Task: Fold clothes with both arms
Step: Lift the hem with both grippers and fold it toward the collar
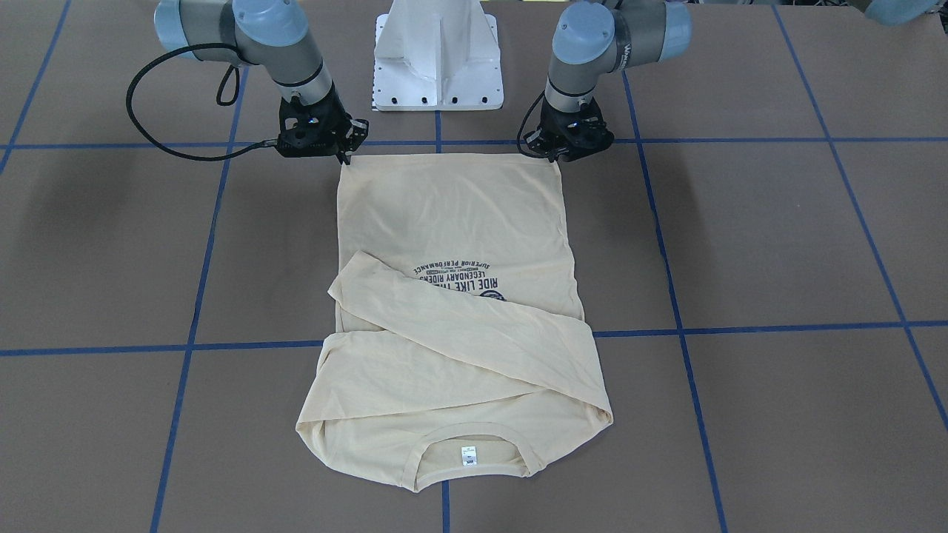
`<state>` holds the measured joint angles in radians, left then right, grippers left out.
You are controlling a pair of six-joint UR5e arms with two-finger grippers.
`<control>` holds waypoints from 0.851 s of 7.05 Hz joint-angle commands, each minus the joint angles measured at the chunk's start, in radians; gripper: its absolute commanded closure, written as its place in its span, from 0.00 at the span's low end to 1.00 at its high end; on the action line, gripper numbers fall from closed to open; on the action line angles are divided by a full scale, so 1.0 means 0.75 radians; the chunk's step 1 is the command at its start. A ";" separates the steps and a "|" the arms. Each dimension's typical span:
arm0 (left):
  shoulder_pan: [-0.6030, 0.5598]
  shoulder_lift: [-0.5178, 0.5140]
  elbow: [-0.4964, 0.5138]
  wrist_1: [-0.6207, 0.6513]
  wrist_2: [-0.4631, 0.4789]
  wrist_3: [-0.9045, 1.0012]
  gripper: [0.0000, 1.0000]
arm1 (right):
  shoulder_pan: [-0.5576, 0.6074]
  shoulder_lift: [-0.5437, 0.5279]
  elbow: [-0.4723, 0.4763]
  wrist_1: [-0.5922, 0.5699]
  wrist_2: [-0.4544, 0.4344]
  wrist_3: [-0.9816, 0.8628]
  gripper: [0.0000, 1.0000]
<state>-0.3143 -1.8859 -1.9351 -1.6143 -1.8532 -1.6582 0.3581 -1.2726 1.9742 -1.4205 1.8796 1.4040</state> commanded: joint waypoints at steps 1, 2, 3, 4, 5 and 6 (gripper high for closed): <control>-0.021 0.017 -0.090 0.001 -0.004 0.000 1.00 | 0.022 -0.007 0.016 -0.002 0.032 0.001 1.00; -0.041 0.023 -0.142 0.029 -0.006 0.002 1.00 | 0.034 -0.029 0.055 -0.006 0.058 -0.001 1.00; -0.041 0.029 -0.177 0.092 -0.008 0.020 1.00 | 0.036 -0.070 0.090 -0.006 0.093 -0.001 1.00; -0.041 0.068 -0.232 0.097 -0.010 0.047 1.00 | 0.036 -0.117 0.137 -0.004 0.136 0.001 1.00; -0.027 0.107 -0.303 0.105 -0.010 0.079 1.00 | 0.036 -0.150 0.153 -0.004 0.189 0.001 1.00; -0.003 0.117 -0.356 0.105 -0.012 0.080 1.00 | 0.034 -0.182 0.166 -0.004 0.238 0.001 1.00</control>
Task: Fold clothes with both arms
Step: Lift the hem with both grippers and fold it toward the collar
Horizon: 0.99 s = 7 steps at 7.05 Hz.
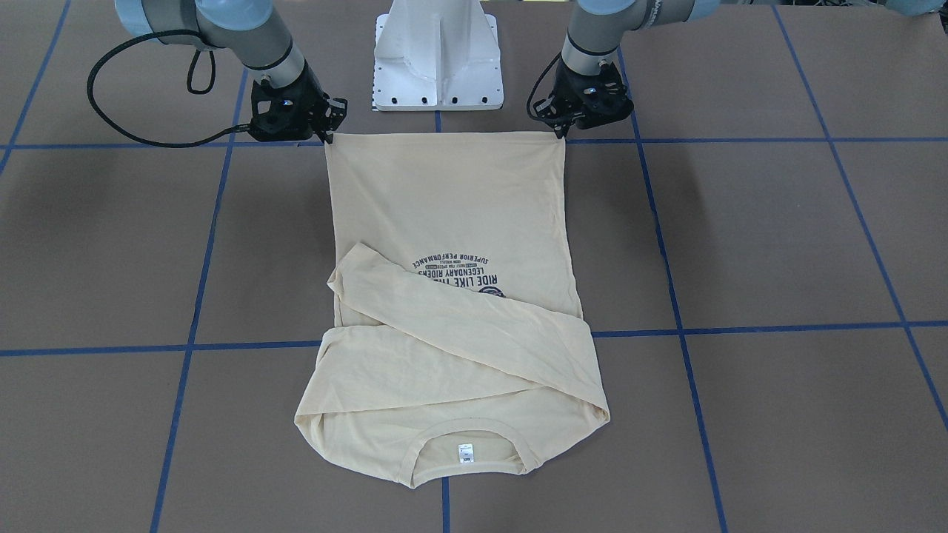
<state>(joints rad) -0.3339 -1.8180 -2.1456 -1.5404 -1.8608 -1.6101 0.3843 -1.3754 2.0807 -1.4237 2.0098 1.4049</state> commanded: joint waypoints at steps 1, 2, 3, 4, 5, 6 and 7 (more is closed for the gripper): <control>0.107 0.027 -0.092 0.009 -0.002 0.016 1.00 | 0.001 -0.068 0.030 0.004 0.174 0.000 1.00; 0.173 0.025 -0.103 0.005 -0.002 0.016 1.00 | 0.003 -0.082 0.048 0.004 0.267 0.000 1.00; 0.193 0.021 -0.109 0.004 -0.002 0.016 1.00 | 0.003 -0.089 0.062 0.004 0.286 -0.002 1.00; 0.190 0.013 -0.113 0.004 -0.004 0.016 1.00 | 0.013 -0.073 0.046 0.004 0.282 -0.012 1.00; 0.173 0.009 -0.109 0.004 -0.008 0.016 1.00 | 0.100 -0.062 0.024 0.014 0.274 -0.030 1.00; 0.084 -0.002 -0.101 0.002 -0.006 0.022 1.00 | 0.200 -0.062 -0.003 0.073 0.278 -0.077 1.00; -0.018 -0.040 -0.099 0.004 -0.010 0.113 1.00 | 0.274 -0.046 -0.035 0.118 0.280 -0.081 1.00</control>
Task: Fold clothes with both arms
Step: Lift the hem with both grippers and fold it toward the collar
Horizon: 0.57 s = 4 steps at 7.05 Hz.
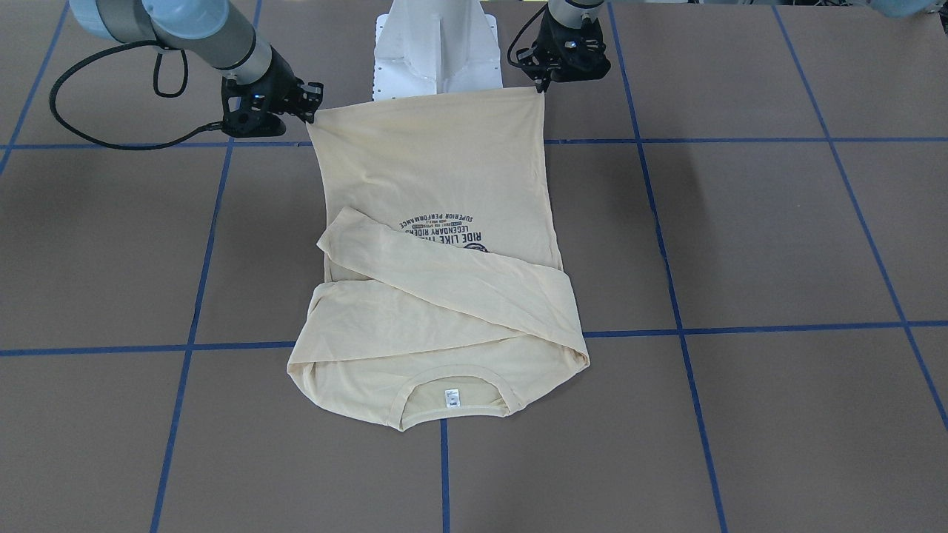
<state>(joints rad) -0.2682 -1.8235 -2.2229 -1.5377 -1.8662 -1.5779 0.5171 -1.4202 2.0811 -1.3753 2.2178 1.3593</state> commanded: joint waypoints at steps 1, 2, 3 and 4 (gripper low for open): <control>-0.224 -0.062 0.008 0.005 -0.013 0.150 1.00 | 0.169 0.109 -0.087 0.058 0.005 -0.021 1.00; -0.359 -0.098 0.031 0.005 -0.094 0.252 1.00 | 0.247 0.225 -0.168 0.056 0.005 -0.021 1.00; -0.472 -0.170 0.124 0.005 -0.141 0.312 1.00 | 0.322 0.312 -0.244 0.054 0.005 -0.021 1.00; -0.531 -0.261 0.275 -0.005 -0.136 0.328 1.00 | 0.390 0.392 -0.338 0.056 0.003 -0.047 1.00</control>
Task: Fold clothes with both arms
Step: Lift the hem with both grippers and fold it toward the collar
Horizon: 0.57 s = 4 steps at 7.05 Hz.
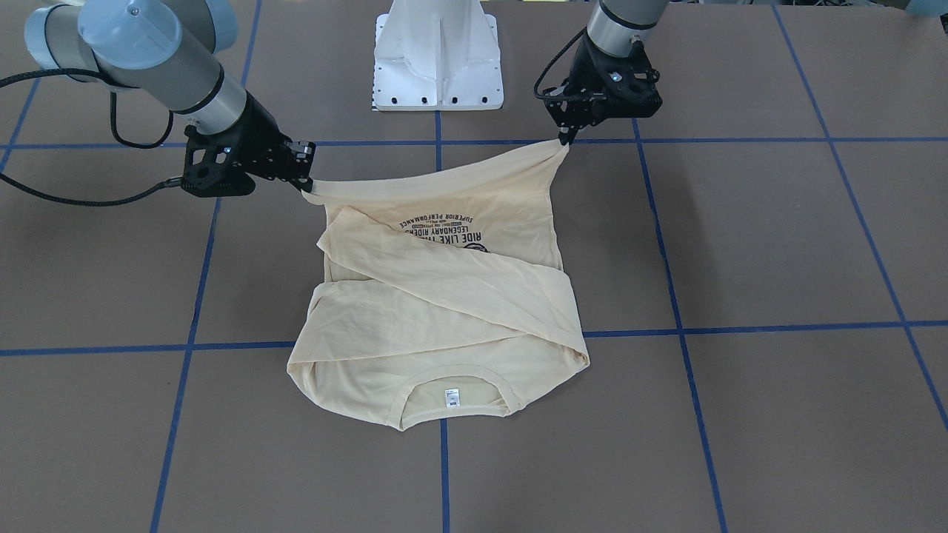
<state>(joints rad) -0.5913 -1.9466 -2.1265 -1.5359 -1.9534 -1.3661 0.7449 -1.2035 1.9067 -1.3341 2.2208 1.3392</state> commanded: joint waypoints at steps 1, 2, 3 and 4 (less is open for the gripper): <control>-0.178 -0.151 0.233 -0.010 -0.026 0.133 1.00 | 0.131 0.130 -0.165 0.003 -0.004 -0.079 1.00; -0.274 -0.155 0.248 -0.014 -0.032 0.213 1.00 | 0.168 0.193 -0.249 0.004 -0.004 -0.110 1.00; -0.330 -0.170 0.307 -0.022 -0.032 0.279 1.00 | 0.187 0.270 -0.355 0.006 -0.008 -0.113 1.00; -0.349 -0.212 0.409 -0.073 -0.032 0.293 1.00 | 0.187 0.356 -0.467 0.008 -0.016 -0.115 1.00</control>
<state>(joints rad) -0.8187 -2.0758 -1.8964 -1.5594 -1.9765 -1.1787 0.8759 -1.0103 1.6548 -1.3301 2.2147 1.2592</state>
